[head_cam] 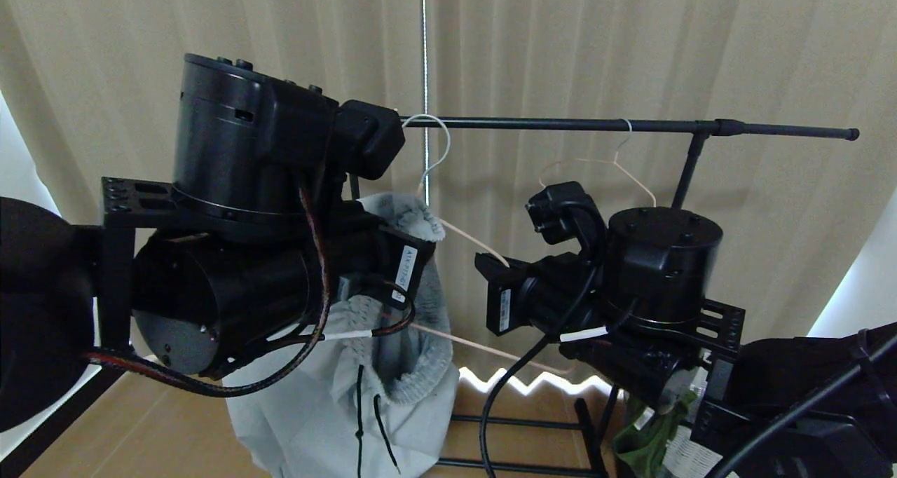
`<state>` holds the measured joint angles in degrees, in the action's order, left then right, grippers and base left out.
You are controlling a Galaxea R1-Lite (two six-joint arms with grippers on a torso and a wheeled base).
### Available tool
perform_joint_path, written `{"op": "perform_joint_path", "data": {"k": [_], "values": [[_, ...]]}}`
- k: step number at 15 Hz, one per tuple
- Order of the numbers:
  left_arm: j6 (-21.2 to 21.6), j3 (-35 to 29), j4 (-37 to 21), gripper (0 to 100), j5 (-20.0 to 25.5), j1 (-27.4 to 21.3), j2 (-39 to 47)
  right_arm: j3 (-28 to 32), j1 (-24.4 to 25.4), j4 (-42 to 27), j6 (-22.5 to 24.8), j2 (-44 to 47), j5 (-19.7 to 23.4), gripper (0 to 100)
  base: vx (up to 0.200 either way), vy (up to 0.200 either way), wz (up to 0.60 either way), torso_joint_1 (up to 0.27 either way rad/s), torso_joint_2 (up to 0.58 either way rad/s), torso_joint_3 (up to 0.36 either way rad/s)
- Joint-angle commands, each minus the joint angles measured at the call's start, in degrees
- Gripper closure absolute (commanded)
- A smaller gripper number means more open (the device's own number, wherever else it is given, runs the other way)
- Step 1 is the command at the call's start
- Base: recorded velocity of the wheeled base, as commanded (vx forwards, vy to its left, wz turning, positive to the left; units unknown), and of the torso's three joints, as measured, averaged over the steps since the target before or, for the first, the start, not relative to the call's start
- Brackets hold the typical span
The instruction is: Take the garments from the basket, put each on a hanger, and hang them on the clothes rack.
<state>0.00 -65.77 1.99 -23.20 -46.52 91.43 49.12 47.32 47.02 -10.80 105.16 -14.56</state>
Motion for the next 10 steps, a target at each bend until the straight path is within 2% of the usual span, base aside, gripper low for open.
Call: {"op": "perform_joint_path", "data": {"k": [1,6,10], "values": [[0.18,0.03,0.12,0,-0.27,0.11,-0.11,-0.25,-0.04,-0.26,-0.01,-0.74,-0.03,100,0.0,0.0,0.0,0.0,0.0,0.0],[1.05,2.66,-0.05,0,-0.27,0.2,-4.77,0.19,-1.27,-0.26,0.08,-1.71,-0.03,100,0.0,0.0,0.0,0.0,0.0,0.0],[5.71,7.41,0.39,0,0.61,0.2,-10.83,-0.34,-3.73,-0.61,0.78,-4.17,-0.03,100,0.0,0.0,0.0,0.0,0.0,0.0]]}}
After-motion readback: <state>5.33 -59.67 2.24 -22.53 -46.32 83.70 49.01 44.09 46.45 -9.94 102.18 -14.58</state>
